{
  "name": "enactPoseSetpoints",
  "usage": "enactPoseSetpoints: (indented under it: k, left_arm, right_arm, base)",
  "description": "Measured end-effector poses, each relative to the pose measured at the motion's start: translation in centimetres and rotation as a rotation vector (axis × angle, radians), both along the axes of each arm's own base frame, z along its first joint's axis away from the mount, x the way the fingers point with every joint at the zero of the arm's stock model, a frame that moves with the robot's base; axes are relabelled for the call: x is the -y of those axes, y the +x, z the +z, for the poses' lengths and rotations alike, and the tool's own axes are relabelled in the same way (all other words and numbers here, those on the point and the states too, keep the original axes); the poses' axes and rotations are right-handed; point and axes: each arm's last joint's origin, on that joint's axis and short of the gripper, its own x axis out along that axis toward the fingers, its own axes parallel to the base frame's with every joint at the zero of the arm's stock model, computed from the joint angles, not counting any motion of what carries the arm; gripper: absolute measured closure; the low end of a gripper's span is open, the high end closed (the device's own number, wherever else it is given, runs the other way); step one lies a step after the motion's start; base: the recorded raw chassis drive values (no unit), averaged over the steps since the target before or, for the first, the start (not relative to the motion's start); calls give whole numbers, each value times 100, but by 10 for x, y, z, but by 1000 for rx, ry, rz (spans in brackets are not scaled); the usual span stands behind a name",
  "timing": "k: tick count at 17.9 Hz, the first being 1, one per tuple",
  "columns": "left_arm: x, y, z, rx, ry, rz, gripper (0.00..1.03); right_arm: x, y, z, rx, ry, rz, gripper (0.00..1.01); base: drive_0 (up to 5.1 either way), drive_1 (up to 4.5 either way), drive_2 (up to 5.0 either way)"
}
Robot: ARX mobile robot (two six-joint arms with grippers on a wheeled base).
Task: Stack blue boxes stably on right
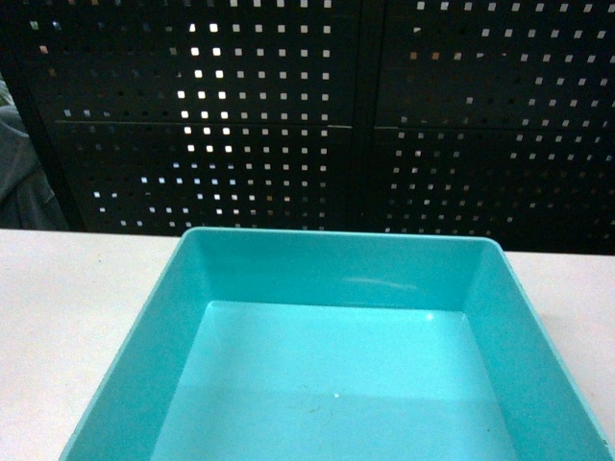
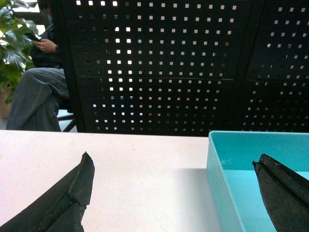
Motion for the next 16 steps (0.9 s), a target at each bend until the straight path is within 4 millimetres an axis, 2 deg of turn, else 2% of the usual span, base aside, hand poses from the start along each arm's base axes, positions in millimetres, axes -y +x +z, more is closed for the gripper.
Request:
enactPoseSetpoints:
  k: [4, 5, 7, 9, 11, 13, 16]
  left_arm:
    - [0, 0, 0, 0, 0, 0, 5]
    - [10, 0, 5, 52, 35, -12, 5]
    - [22, 17, 8, 45, 78, -1, 5]
    - [34, 32, 16, 60, 111, -24, 5]
    - [39, 50, 37, 97, 120, -31, 5]
    - [41, 70, 60, 113, 122, -50, 5]
    - [39, 99, 72, -5, 126, -67, 5]
  right_arm:
    - [0, 0, 0, 0, 0, 0, 3]
    - [2, 0, 1, 11, -3, 14, 3]
    - [24, 6, 6, 53, -20, -20, 3]
    - [34, 20, 7, 39, -20, 12, 3]
    - [34, 34, 5, -16, 1, 71, 3]
    - [33, 58, 19, -112, 8, 132, 3]
    - [26, 92, 37, -176, -21, 211, 3]
  base:
    - [0, 0, 0]
    - [0, 0, 0]
    - [0, 0, 0]
    - [0, 0, 0]
    - [0, 0, 0]
    - [0, 0, 0]
    - [0, 0, 0]
